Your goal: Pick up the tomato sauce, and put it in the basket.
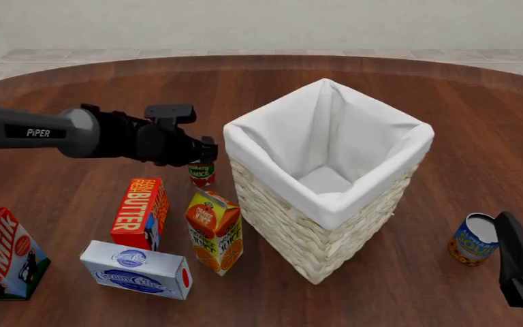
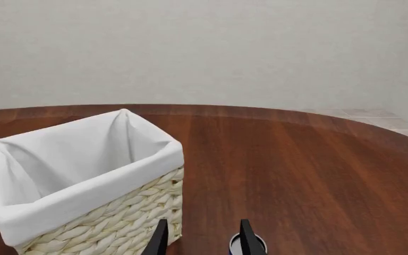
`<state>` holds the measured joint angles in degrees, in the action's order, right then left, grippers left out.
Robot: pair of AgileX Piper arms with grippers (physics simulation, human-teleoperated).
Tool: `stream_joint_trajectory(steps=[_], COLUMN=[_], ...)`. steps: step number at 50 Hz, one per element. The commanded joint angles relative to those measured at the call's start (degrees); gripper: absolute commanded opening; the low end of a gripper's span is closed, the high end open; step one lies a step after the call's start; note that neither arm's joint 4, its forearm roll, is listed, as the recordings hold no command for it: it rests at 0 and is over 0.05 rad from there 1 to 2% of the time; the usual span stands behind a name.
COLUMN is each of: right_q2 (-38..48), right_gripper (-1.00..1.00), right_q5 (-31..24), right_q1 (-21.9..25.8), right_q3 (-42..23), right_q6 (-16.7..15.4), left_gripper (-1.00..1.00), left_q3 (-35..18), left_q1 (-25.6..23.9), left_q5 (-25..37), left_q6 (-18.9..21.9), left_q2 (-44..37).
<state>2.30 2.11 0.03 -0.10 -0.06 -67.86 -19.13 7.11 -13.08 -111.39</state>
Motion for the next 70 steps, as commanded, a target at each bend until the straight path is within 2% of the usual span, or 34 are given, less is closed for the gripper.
stream_joint_trajectory(steps=[1,44,63,64,70], right_q2=[-0.23,-0.21,-0.18,-0.23,-0.17], right_gripper=[1.00,1.00,1.00,1.00,1.00], right_q5=[-0.22,-0.22,-0.20,-0.23,-0.19], right_q1=[0.00,-0.01,0.00,-0.01,0.00], right_q3=[-0.01,-0.01,-0.01,-0.01,-0.01], right_q6=[0.05,0.03,0.03,0.04,0.03], left_gripper=[1.00,1.00,1.00,-1.00,-1.00], left_q3=[-0.12,-2.44,-3.10,-3.10,-2.70], left_q1=[0.18,-0.64,0.27,0.25,0.45], left_q5=[-0.21,0.21,0.09,0.12,0.18], left_q6=[-0.23,-2.84,-2.30,-2.51,-2.31], left_q2=[-0.72,-4.87,-6.16,-6.17,-5.28])
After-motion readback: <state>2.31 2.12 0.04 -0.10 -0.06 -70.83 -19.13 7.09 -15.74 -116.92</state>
